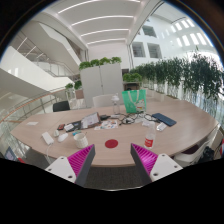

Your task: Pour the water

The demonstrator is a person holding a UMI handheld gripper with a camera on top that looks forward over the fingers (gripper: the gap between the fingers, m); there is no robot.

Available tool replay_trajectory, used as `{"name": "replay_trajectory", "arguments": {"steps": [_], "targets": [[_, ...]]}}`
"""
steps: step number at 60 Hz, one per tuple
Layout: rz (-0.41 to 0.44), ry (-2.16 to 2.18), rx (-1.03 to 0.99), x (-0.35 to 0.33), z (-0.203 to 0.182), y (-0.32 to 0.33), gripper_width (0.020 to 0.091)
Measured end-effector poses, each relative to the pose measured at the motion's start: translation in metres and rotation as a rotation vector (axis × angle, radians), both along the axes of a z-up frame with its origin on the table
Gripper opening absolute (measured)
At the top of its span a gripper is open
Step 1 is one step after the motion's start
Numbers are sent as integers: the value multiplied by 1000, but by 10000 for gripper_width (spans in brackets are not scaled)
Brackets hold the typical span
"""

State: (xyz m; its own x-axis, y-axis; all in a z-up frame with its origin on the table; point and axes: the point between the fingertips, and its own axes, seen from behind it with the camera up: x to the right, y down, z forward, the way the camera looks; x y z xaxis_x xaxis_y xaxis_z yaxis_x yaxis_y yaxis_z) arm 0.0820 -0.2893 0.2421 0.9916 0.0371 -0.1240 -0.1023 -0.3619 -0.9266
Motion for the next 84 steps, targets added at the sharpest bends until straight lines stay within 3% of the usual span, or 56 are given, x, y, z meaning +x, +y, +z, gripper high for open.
{"name": "replay_trajectory", "arguments": {"steps": [8,15,31,45,49,54,64,72,80,84], "targets": [[-47,-33,29,7,-11,-1,793],[-87,-107,46,54,-29,20,787],[-237,-55,130,174,-102,155,788],[-203,-19,127,196,-154,256,787],[-198,-24,110,196,-164,268,752],[-167,-18,89,193,-172,279,559],[-193,-38,145,197,-168,283,474],[-206,-40,80,195,-172,282,406],[-220,-33,-8,191,-176,280,383],[-230,-105,3,187,-146,280,384]]}}
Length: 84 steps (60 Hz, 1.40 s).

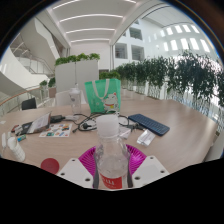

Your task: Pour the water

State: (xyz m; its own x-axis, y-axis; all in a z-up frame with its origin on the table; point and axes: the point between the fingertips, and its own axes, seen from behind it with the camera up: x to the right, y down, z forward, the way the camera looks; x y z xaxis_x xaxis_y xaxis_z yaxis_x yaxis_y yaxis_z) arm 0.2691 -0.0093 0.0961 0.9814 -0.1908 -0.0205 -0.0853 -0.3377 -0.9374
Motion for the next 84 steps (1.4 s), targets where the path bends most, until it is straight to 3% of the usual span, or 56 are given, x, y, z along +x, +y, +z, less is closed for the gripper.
{"name": "replay_trajectory", "arguments": {"steps": [10,15,19,27,40,43,51,59,64,68,69,70,73,77,84], "targets": [[56,-330,39,-65,107,14,382],[139,-553,43,-128,152,24,381],[228,-755,35,-192,166,36,381],[389,-1188,-26,-292,141,59,381],[712,-1984,-146,-360,66,77,385],[756,-2106,-175,-365,61,81,385],[780,-2186,-204,-376,57,84,385],[761,-2153,-187,-377,63,89,384],[684,-1961,-152,-373,85,92,388],[562,-1665,-95,-361,111,98,359],[462,-1580,-55,-356,114,84,384],[487,-1509,-61,-351,129,98,384],[419,-1174,-16,-338,140,98,386],[273,-664,108,-321,128,76,406],[209,-67,166,-293,90,71,439]]}}
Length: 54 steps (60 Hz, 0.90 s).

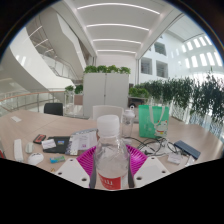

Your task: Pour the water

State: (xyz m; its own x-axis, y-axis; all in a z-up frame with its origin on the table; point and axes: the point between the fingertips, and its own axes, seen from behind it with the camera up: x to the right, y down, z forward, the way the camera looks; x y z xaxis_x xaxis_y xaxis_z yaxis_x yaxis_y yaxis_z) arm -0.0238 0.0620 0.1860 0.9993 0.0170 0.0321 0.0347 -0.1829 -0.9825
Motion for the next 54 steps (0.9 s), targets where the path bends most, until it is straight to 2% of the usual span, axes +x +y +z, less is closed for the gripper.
{"name": "replay_trajectory", "arguments": {"steps": [3,7,8,10,21,32,40,43,46,47,54], "targets": [[44,64,-38,18,-13,0,455],[53,61,-31,36,-35,1,476],[43,82,-14,31,-59,-4,468],[54,61,-38,40,-53,3,469],[74,79,-120,55,-114,-7,487],[107,107,-65,54,-109,-7,497],[82,103,-148,59,-117,-12,584],[78,85,-199,60,-118,-25,684],[94,84,-214,57,-119,-34,826],[96,86,-219,57,-118,-40,847],[90,104,-264,53,-109,-86,842]]}}
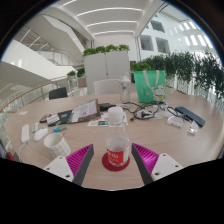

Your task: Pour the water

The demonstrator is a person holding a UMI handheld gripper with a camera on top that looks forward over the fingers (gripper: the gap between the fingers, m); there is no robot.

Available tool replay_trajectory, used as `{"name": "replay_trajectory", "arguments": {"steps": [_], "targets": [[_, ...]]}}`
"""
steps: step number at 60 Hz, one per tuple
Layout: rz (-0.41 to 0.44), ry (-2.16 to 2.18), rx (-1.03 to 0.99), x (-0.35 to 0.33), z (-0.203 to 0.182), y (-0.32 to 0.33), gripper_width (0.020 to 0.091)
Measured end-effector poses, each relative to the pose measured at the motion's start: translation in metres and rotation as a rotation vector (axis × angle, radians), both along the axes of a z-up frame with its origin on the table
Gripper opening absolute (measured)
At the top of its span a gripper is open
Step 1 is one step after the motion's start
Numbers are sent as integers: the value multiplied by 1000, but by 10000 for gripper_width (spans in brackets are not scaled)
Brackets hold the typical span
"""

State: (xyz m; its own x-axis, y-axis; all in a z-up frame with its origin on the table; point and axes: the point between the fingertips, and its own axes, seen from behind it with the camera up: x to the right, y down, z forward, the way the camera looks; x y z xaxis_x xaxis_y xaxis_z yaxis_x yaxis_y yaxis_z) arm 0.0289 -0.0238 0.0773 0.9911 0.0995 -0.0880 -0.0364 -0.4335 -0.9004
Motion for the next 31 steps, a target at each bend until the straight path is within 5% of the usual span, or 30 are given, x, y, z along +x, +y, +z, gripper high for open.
{"name": "replay_trajectory", "arguments": {"steps": [20,31], "targets": [[-109,-6,-38,-7,75,-140,841],[-73,-31,-46,-13,90,-164,838]]}}
